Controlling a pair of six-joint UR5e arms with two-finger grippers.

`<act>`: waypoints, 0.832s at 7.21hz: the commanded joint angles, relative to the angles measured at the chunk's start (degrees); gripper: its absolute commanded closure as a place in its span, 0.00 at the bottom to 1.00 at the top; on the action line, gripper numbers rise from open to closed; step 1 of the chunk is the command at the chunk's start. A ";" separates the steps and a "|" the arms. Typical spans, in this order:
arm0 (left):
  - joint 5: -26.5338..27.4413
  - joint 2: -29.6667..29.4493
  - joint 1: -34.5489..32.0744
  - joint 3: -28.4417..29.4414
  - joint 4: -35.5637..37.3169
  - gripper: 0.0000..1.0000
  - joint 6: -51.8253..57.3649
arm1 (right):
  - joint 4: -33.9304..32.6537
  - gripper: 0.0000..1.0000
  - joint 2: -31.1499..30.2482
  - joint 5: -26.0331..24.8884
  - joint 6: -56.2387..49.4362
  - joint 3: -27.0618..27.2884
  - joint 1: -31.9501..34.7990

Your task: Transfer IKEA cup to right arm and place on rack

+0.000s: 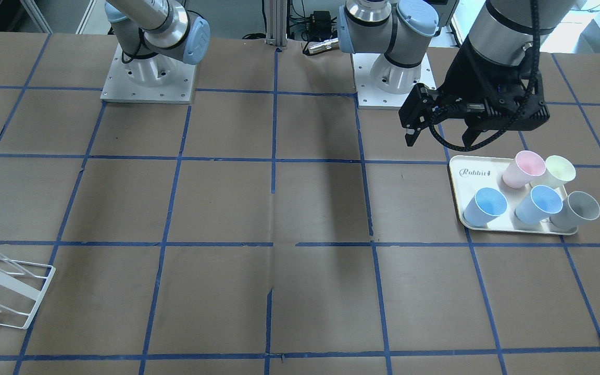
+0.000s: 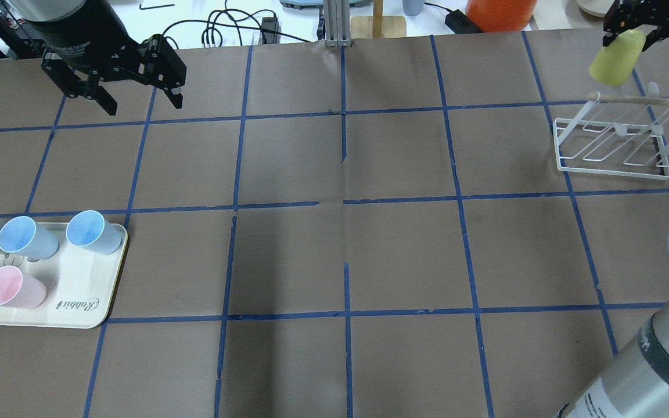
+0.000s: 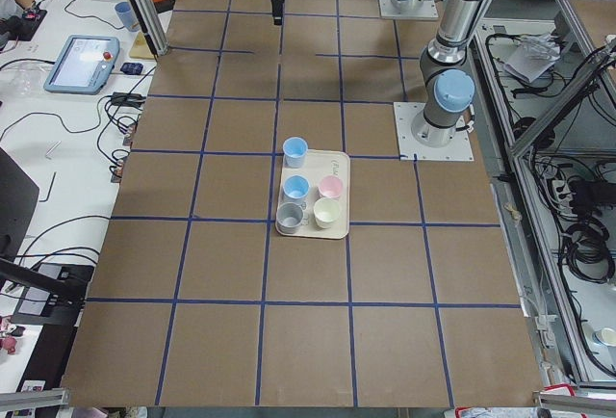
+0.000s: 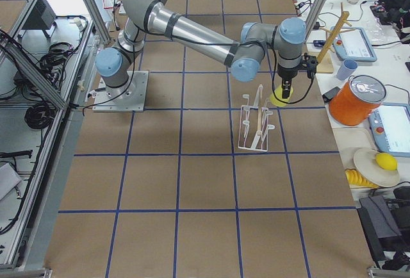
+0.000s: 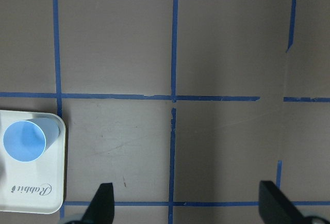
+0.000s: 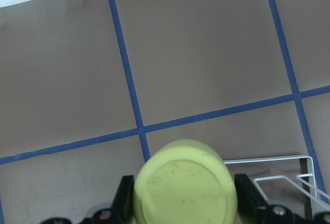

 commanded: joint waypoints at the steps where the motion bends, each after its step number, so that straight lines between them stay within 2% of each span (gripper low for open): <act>1: 0.05 0.04 0.00 -0.01 0.00 0.00 -0.09 | 0.06 1.00 0.73 0.00 0.10 0.14 -0.01; 6: 0.05 0.04 0.00 -0.01 0.00 0.00 -0.09 | 0.06 1.00 2.13 0.00 0.01 0.32 -0.01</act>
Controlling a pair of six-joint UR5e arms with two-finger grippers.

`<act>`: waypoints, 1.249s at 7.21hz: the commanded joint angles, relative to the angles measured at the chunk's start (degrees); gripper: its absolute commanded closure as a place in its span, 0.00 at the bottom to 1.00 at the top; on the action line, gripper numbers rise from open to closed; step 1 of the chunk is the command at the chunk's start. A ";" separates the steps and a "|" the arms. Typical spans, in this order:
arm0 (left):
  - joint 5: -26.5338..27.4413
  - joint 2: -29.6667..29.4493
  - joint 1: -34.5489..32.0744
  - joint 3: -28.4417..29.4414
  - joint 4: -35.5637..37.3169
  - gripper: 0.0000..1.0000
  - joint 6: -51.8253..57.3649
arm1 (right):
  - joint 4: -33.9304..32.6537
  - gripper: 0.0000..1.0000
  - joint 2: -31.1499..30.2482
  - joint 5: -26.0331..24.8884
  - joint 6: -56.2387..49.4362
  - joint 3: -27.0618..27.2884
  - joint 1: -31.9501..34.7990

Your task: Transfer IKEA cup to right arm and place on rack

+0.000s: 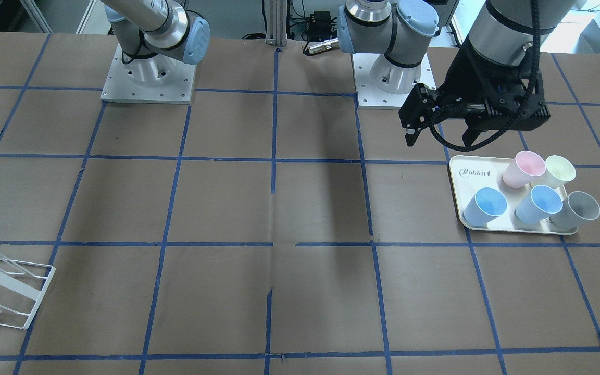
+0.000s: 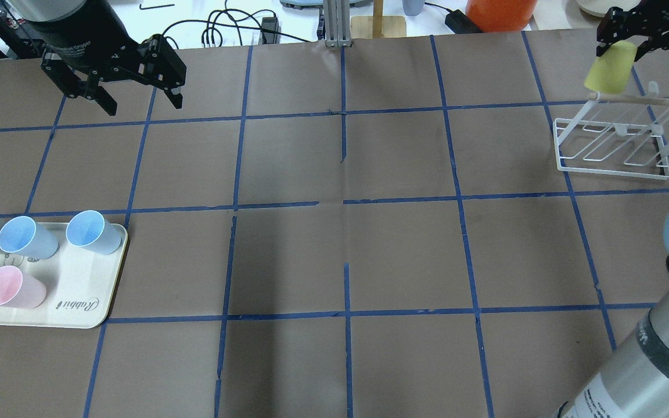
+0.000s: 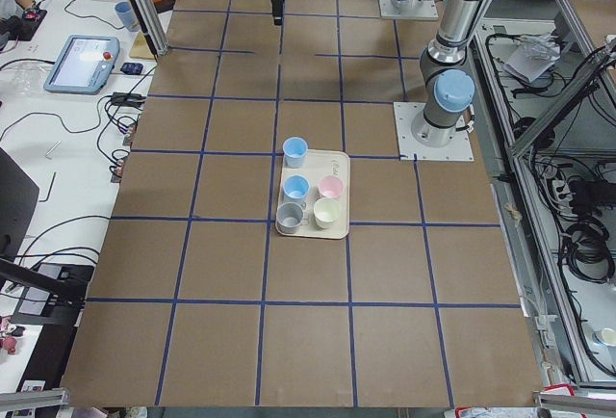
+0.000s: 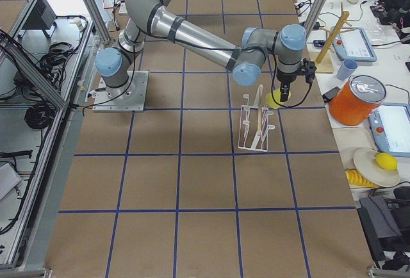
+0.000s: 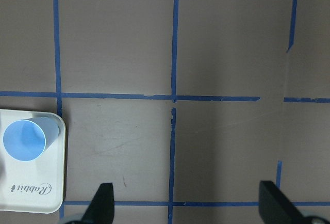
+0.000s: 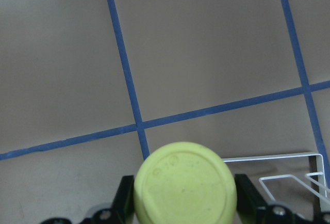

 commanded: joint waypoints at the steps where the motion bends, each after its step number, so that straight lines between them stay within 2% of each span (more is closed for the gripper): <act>1: 0.00 0.09 0.00 0.00 0.00 0.00 0.00 | 0.00 1.00 0.75 0.00 0.00 0.01 0.00; 9: 0.00 0.09 0.00 -0.09 0.00 0.00 0.00 | 0.27 1.00 1.98 -0.44 0.00 0.01 0.00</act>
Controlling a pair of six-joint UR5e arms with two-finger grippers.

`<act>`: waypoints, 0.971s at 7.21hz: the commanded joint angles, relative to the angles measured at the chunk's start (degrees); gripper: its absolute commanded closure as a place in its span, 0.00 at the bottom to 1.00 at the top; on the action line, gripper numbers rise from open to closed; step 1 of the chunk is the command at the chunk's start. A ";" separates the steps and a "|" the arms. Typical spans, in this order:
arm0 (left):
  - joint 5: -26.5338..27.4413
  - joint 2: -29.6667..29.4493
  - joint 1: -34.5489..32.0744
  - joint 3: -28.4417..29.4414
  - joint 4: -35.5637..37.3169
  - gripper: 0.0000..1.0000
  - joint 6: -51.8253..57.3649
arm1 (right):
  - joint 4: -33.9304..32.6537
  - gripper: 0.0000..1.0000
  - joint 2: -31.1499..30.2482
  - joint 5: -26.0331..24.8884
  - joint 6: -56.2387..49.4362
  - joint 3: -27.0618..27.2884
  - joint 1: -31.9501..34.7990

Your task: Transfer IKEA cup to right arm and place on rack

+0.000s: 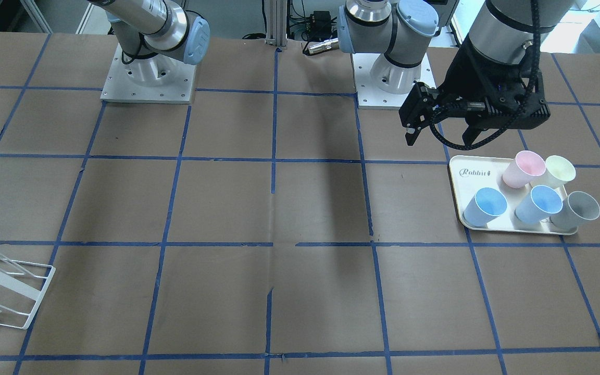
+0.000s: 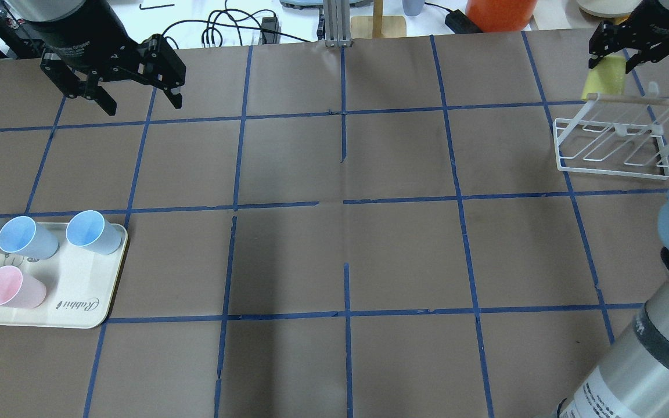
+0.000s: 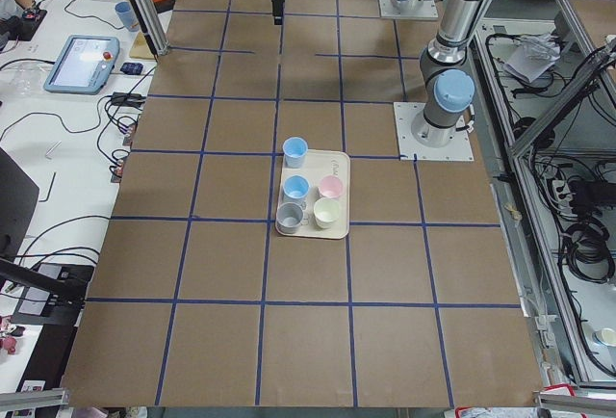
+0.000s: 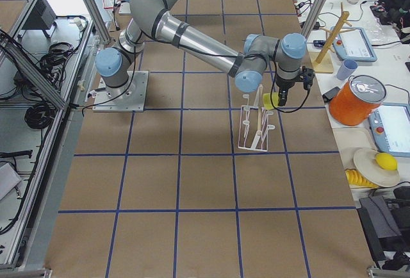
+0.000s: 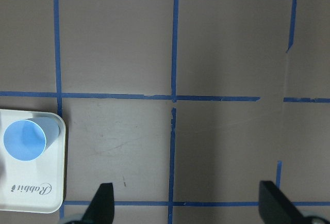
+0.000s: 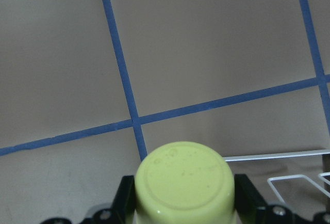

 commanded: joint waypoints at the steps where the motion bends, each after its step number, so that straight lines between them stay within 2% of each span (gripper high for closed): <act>1: 0.00 0.03 0.00 -0.01 0.00 0.00 0.00 | 0.07 1.00 0.07 -0.24 -0.04 0.05 0.00; 2: 0.00 0.12 0.00 -0.01 0.00 0.00 0.00 | 0.16 0.95 0.07 -0.15 -0.04 0.05 0.00; 3: 0.09 0.03 0.00 -0.01 0.00 0.00 0.00 | 0.51 0.75 0.16 -0.07 0.05 0.05 0.00; 4: 0.09 0.03 0.00 -0.01 0.00 0.00 0.00 | 0.77 0.70 0.16 -0.15 0.49 0.13 0.00; 5: 0.09 0.12 0.00 -0.01 0.00 0.00 0.00 | 0.86 0.70 0.16 -0.33 0.58 0.31 0.00; 6: 0.09 0.03 0.00 -0.01 0.00 0.00 0.00 | 1.56 0.57 0.16 -0.15 0.75 0.40 0.00; 7: 0.09 0.12 0.00 -0.01 0.00 0.00 0.00 | 1.57 0.37 0.07 -0.07 0.75 0.66 0.00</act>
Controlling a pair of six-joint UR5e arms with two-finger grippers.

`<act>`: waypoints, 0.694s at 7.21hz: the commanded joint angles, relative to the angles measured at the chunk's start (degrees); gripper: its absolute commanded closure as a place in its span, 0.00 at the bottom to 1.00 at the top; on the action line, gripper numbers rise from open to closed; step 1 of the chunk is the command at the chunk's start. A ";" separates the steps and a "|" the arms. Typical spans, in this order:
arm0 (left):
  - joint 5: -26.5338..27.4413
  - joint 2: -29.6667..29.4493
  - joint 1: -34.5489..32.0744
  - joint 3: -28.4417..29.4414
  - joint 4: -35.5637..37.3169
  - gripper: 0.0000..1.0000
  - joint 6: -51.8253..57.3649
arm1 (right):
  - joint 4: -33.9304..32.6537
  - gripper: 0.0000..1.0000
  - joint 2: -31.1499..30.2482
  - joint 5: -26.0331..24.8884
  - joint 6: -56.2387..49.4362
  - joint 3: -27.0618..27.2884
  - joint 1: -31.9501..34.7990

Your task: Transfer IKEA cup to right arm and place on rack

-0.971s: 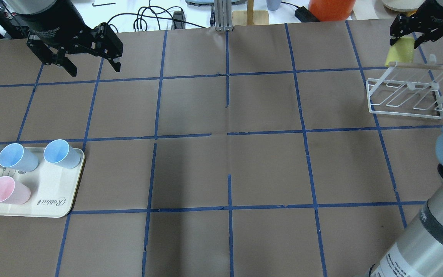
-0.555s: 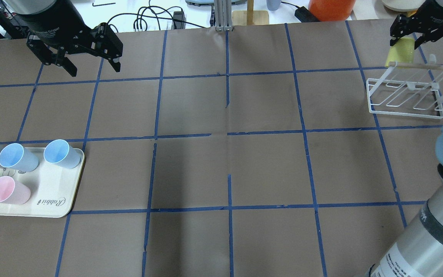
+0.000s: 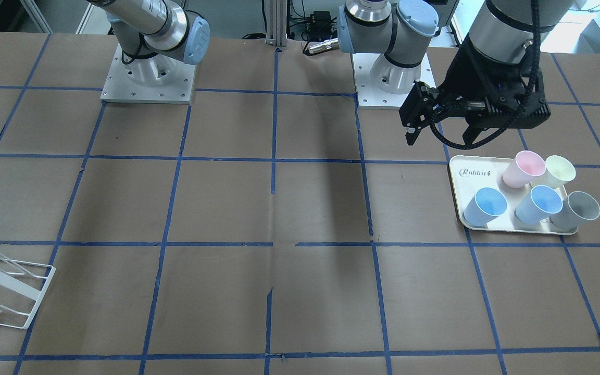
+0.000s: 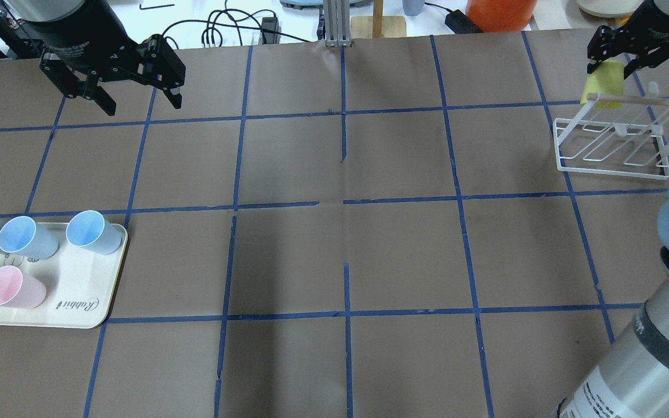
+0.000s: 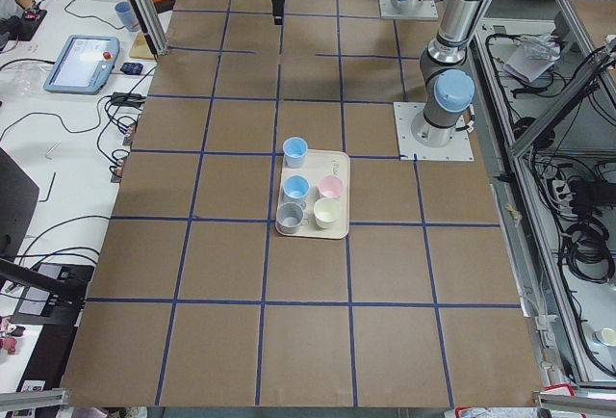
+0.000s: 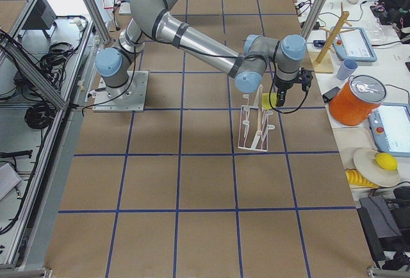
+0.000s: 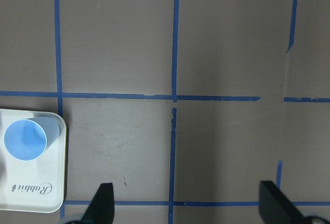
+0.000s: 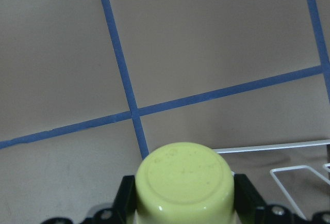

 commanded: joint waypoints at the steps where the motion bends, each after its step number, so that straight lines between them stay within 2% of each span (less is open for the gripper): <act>1: 0.00 0.05 0.00 0.00 0.00 0.00 0.00 | 0.11 0.12 -0.07 0.11 0.18 0.18 0.00; 2: 0.00 0.05 0.00 0.00 0.00 0.00 0.17 | 0.02 0.00 -0.07 -0.07 0.18 0.09 -0.09; 5: 0.00 0.05 0.00 0.00 0.00 0.00 0.17 | 0.20 0.00 -0.24 -0.51 0.10 -2.62 0.00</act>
